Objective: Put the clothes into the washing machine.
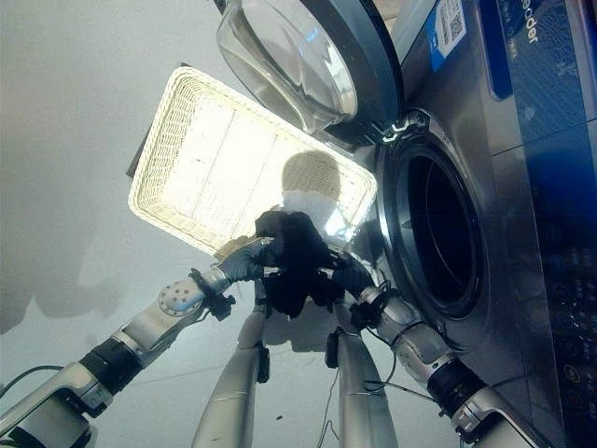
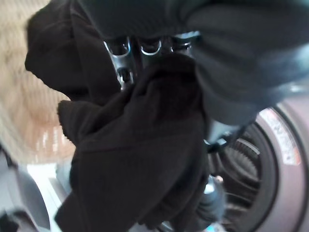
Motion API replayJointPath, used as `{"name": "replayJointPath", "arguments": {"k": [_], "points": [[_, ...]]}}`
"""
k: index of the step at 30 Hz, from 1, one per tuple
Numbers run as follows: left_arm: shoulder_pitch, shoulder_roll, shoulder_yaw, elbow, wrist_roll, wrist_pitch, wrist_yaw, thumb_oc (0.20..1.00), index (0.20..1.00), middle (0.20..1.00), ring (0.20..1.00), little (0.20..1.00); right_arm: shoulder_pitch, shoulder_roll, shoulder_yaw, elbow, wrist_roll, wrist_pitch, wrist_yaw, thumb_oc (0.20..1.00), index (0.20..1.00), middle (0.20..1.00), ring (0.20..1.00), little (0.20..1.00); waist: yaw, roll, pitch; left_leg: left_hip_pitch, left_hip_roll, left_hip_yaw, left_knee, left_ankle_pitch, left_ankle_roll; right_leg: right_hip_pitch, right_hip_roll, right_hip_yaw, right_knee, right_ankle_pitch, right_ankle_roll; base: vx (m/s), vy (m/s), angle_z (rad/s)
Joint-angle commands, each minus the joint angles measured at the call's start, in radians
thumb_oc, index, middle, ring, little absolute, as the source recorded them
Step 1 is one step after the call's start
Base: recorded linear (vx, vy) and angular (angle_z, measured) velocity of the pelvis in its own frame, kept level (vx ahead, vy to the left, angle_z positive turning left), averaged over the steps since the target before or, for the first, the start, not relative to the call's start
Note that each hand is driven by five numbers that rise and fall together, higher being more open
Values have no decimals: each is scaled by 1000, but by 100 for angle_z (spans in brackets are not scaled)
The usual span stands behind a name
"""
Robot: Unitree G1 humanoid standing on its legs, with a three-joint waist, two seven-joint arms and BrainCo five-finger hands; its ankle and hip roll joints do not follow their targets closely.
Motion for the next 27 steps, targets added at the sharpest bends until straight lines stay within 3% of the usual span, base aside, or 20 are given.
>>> {"name": "replayJointPath", "arguments": {"k": [1, 3, 5, 7, 8, 11, 13, 14, 16, 17, 18, 19, 21, 22, 23, 24, 25, 27], "points": [[14, -100, -24, -182, -85, -37, -106, 1000, 1000, 1000, 1000, 1000, -9, 49, 61, -81, 15, -44, 27, 200, 200, 200, 200, 200, -34, 33, -10, -3, -83, 65, 53, -60, 39, 51, 29, 17, -33, -6, 95, 0, 0, 0], [18, -108, -27, -185, -99, -31, -88, 1000, 1000, 1000, 1000, 1000, -9, 54, 59, -72, 33, -40, 17, 200, 200, 200, 200, 200, -34, 34, -10, -5, -83, 64, 53, -59, 40, 50, 30, 15, -32, -7, 94, 6, -68, -1], [34, -133, -14, -172, -28, -84, 79, 1000, 1000, 1000, 1000, 1000, 10, 109, 27, -5, 215, 38, 22, 200, 200, 200, 200, 200, -28, 34, -10, -8, -85, 55, 61, -61, 39, 49, 33, 11, -22, -15, 88, 17, -149, -1], [34, -134, -13, -172, -25, -88, 86, 1000, 1000, 1000, 1000, 1000, 11, 111, 25, -2, 226, 41, 22, 200, 200, 200, 200, 200, -28, 35, -10, -8, -85, 55, 61, -61, 39, 50, 34, 11, -22, -15, 87, 0, 0, 0], [38, -136, -1, -168, -6, -109, 135, 1000, 1000, 1000, 1000, 1000, 20, 124, 12, 15, 288, 64, 34, 200, 200, 200, 200, 200, -26, 34, -10, -6, -85, 53, 62, -61, 40, 52, 34, 10, -20, -18, 86, 14, -62, -1], [37, -123, 55, -127, 170, -170, 450, 1000, 1000, 1000, 1000, 1000, 37, 154, -51, 83, 571, 131, 85, 200, 200, 200, 200, 200, -18, 37, -10, -2, -84, 51, 67, -64, 38, 58, 34, 4, -14, -25, 82, 15, -74, -1], [36, -115, 88, -97, 218, -164, 591, 1000, 1000, 1000, 1000, 1000, 38, 155, -79, 113, 677, 138, 114, 200, 200, 200, 200, 200, -14, 40, -10, 1, -84, 50, 69, -64, 38, 62, 34, 4, -12, -28, 82, 11, -42, -3], [36, -115, 88, -97, 218, -164, 591, 1000, 1000, 1000, 1000, 1000, 38, 155, -79, 113, 677, 138, 114, 200, 200, 200, 200, 200, -14, 40, -10, 1, -84, 50, 69, -64, 38, 62, 34, 4, -12, -28, 82, 14, -53, -4], [44, -94, 168, -37, 281, -121, 775, 1000, 1000, 1000, 1000, 1000, 42, 159, -158, 153, 903, 146, 184, 200, 200, 200, 200, 200, -11, 45, -10, 9, -84, 53, 71, -67, 35, 70, 30, 3, -12, -30, 83, 15, -92, -1], [60, -74, 221, -2, 285, -76, 848, 1000, 1000, 1000, 1000, 1000, 48, 160, -223, 152, 1113, 122, 245, 200, 200, 200, 200, 200, -10, 48, -10, 13, -82, 58, 74, -68, 31, 74, 27, 2, -10, -31, 85, 18, -110, -2], [71, -73, 245, 17, 274, -65, 860, 1000, 1000, 1000, 1000, 1000, 52, 164, -255, 146, 1181, 103, 271, 200, 200, 200, 200, 200, -11, 49, -10, 16, -81, 60, 73, -68, 30, 77, 26, 1, -10, -31, 85, 18, -83, -2], [77, -72, 258, 25, 268, -60, 861, 1000, 1000, 1000, 1000, 1000, 54, 166, -272, 141, 1204, 89, 278, 200, 200, 200, 200, 200, -11, 50, -10, 17, -81, 62, 72, -68, 30, 77, 26, 1, -10, -32, 86, 18, -51, -1], [101, -67, 301, 78, 234, -32, 883, 1000, 1000, 1000, 1000, 1000, 64, 214, -380, 90, 1215, -63, 287, 200, 200, 200, 200, 200, -18, 53, -10, 27, -76, 72, 67, -70, 27, 83, 27, 2, -10, -34, 88, 10, -19, 0], [105, -68, 308, 87, 228, -33, 880, 1000, 1000, 1000, 1000, 1000, 64, 222, -397, 77, 1215, -87, 274, 200, 200, 200, 200, 200, -19, 53, -10, 30, -75, 73, 66, -71, 26, 85, 27, 3, -10, -34, 88, 28, -6, -4], [127, -77, 333, 129, 210, -16, 883, 1000, 1000, 1000, 1000, 1000, 62, 260, -476, 23, 1215, -213, 241, 200, 200, 200, 200, 200, -24, 56, -10, 37, -72, 80, 64, -75, 25, 90, 26, 5, -11, -38, 89, 22, 7, -7], [138, -81, 339, 155, 201, -28, 883, 1000, 1000, 1000, 1000, 1000, 56, 268, -509, -4, 1215, -272, 211, 200, 200, 200, 200, 200, -27, 58, -10, 39, -70, 83, 63, -76, 24, 91, 26, 6, -11, -38, 89, 27, 12, -16], [151, -94, 349, 191, 187, -38, 874, 1000, 1000, 1000, 1000, 1000, 42, 283, -557, -57, 1215, -392, 149, 200, 200, 200, 200, 200, -30, 61, -10, 40, -68, 88, 65, -80, 23, 90, 26, 8, -10, -40, 89, -1, 16, -13], [166, -108, 349, 253, 178, -45, 858, 1000, 1000, 1000, 1000, 1000, -8, 273, -639, -68, 1215, -509, 62, 200, 200, 200, 200, 200, -33, 68, -10, 42, -68, 92, 69, -86, 22, 91, 25, 12, -9, -42, 87, 18, 15, -8]]}}
